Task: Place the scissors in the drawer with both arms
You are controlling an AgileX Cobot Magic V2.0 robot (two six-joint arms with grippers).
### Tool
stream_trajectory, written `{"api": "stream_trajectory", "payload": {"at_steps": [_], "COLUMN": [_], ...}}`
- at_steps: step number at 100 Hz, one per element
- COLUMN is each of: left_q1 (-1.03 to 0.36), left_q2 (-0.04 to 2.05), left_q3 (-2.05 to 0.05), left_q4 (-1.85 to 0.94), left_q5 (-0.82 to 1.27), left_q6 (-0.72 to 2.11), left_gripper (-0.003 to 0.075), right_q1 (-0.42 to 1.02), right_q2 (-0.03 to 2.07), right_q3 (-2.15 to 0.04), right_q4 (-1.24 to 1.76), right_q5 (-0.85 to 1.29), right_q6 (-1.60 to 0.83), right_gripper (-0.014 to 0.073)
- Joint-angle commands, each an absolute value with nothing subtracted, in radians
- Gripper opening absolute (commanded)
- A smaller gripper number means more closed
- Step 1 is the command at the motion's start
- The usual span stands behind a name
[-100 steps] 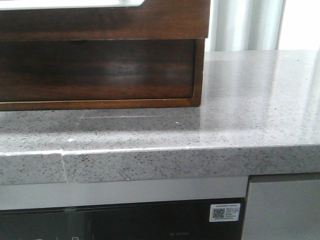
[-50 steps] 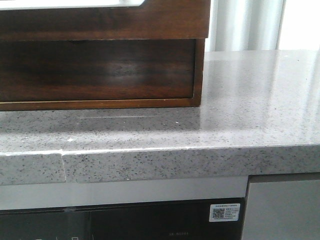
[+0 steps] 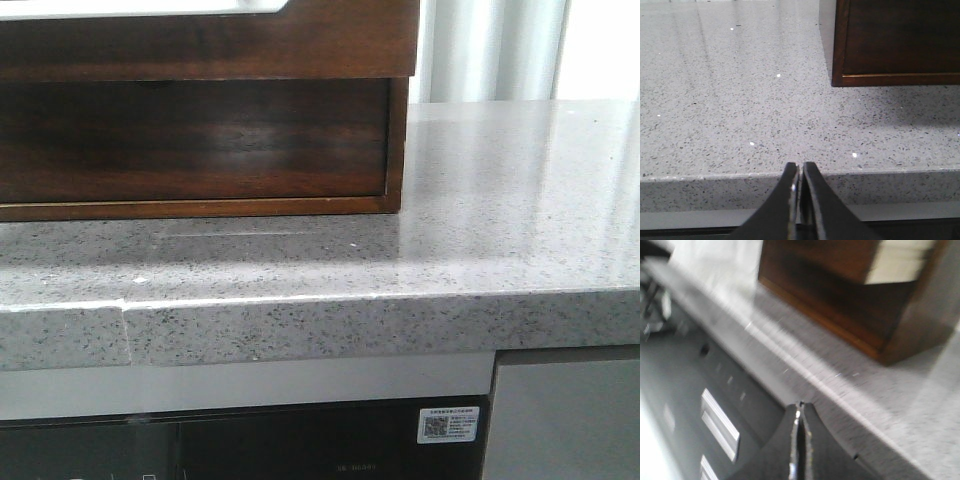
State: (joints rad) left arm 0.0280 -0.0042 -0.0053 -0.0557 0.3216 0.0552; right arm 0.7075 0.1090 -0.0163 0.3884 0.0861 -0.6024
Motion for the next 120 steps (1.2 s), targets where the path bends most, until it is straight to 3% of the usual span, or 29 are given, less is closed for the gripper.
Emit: {"api": "stream_trajectory", "payload": {"at_steps": [1, 13, 25, 60, 70, 91, 120], "left_q1": [0.028, 0.028, 0.028, 0.028, 0.028, 0.028, 0.028], "left_q2": [-0.039, -0.039, -0.039, -0.039, -0.039, -0.039, -0.039], "left_q3": [0.018, 0.018, 0.018, 0.018, 0.018, 0.018, 0.018], "left_q4": [-0.069, -0.069, -0.069, -0.069, -0.069, -0.069, -0.069], "left_q5": [0.270, 0.270, 0.270, 0.270, 0.270, 0.270, 0.270], "left_q6": [0.047, 0.047, 0.047, 0.047, 0.047, 0.047, 0.047], "left_gripper": [-0.0020, -0.0020, -0.0020, -0.0020, -0.0020, -0.0020, -0.0020], "right_q1": [0.666, 0.566, 0.414, 0.015, -0.058, -0.144, -0.145], "right_q2": [0.118, 0.118, 0.118, 0.056, 0.010, -0.037, -0.037], "right_q3": [-0.042, -0.042, -0.041, 0.046, 0.043, 0.043, 0.043], "right_q4": [0.241, -0.080, -0.177, -0.179, -0.179, -0.177, -0.177], "right_q5": [-0.068, -0.125, -0.138, -0.183, -0.077, 0.062, 0.282], "right_q6": [-0.398, 0.017, 0.222, 0.285, 0.288, 0.285, 0.242], "right_gripper": [-0.0046, -0.0046, -0.0046, -0.0046, -0.0046, -0.0046, -0.0046]}}
